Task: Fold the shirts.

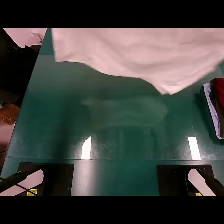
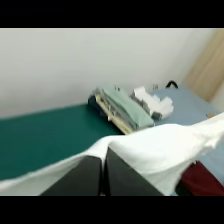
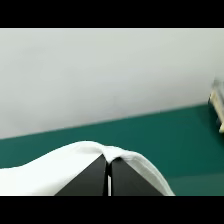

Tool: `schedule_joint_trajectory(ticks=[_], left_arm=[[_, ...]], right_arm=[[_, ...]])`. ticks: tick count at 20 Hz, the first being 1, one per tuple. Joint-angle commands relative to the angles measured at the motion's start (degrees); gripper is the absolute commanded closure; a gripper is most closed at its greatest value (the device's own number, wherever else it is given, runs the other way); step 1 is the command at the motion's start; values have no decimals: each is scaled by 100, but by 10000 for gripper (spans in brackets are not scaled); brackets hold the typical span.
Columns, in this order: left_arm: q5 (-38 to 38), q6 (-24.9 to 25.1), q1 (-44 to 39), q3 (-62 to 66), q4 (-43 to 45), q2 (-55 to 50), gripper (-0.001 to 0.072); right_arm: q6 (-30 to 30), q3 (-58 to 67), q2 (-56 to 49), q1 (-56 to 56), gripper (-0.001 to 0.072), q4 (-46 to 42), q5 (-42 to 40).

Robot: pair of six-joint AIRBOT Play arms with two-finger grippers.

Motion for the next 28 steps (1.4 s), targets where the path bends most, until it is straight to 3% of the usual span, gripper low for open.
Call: schedule_joint_trajectory(ticks=[1, 4, 8, 11, 12, 16, 21, 25, 28], left_arm=[[577, -9, 37, 481, 503, 629, 683], [898, -9, 37, 208, 935, 1381, 683], [885, -90, 37, 208, 787, 2022, 684], [518, -203, 37, 208, 887, 2081, 684], [315, -448, 37, 90, 1084, 2059, 684], [-212, -1086, 37, -1725, 1963, 1941, 684], [-656, -1163, 13, -4186, 2208, 791, 684], [-490, -1014, 13, -4629, 2146, -802, 684], [352, -588, 13, -4597, 1596, -1707, 684]], right_arm=[[4, 1419, 138, 15, 696, -605, -94], [4, 1690, 538, 15, 697, -1141, -105], [7, 1641, 992, 15, 697, -1488, -177], [13, 1410, 1084, 15, 698, -1624, -55], [118, 1397, 986, 15, 699, -1622, 210], [651, 1397, -55, 17, 699, -1510, 1888], [960, 1392, -2157, 522, 699, -1606, 3856], [979, 1394, -3801, 1222, 699, -2124, 4166], [977, 1394, -4662, 1534, 699, -2476, 3565]])
